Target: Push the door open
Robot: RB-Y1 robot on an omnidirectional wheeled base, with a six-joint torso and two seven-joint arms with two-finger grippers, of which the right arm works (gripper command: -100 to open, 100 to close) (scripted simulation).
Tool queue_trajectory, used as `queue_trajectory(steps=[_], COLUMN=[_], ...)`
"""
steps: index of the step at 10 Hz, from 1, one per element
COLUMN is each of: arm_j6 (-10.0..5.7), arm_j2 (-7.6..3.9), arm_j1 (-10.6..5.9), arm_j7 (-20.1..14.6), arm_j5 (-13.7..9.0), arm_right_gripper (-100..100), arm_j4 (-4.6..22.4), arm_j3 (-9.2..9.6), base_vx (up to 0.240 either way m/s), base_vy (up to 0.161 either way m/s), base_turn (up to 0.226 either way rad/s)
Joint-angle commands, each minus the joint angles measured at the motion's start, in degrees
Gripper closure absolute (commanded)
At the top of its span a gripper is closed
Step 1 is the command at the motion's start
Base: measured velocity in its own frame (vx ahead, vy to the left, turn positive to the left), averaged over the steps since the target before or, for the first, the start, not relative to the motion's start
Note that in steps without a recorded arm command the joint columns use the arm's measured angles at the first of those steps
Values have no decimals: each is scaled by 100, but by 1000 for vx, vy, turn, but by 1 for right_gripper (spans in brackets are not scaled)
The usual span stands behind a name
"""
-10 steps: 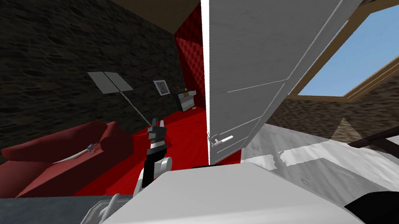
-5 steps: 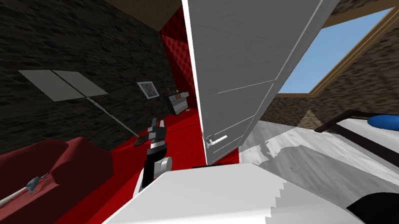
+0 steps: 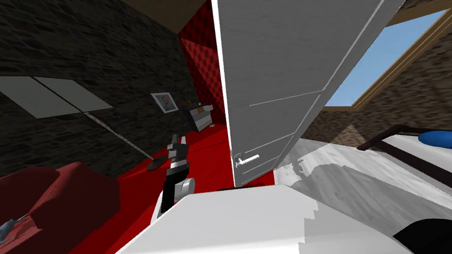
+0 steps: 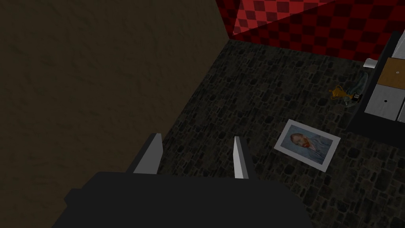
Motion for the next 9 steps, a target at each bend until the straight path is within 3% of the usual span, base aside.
queue_trajectory(steps=[1,5,9], arm_j6=[115,252,265], arm_j2=[6,12,19], arm_j1=[4,3,1], arm_j7=[-30,-78,-133], arm_j5=[-15,-53,-96], arm_right_gripper=[-100,-100,-100], arm_j4=[-42,-99,-163], arm_j3=[-5,-20,-37], base_vx=[172,193,200], base_vy=[114,116,143], base_turn=[50,26,35])
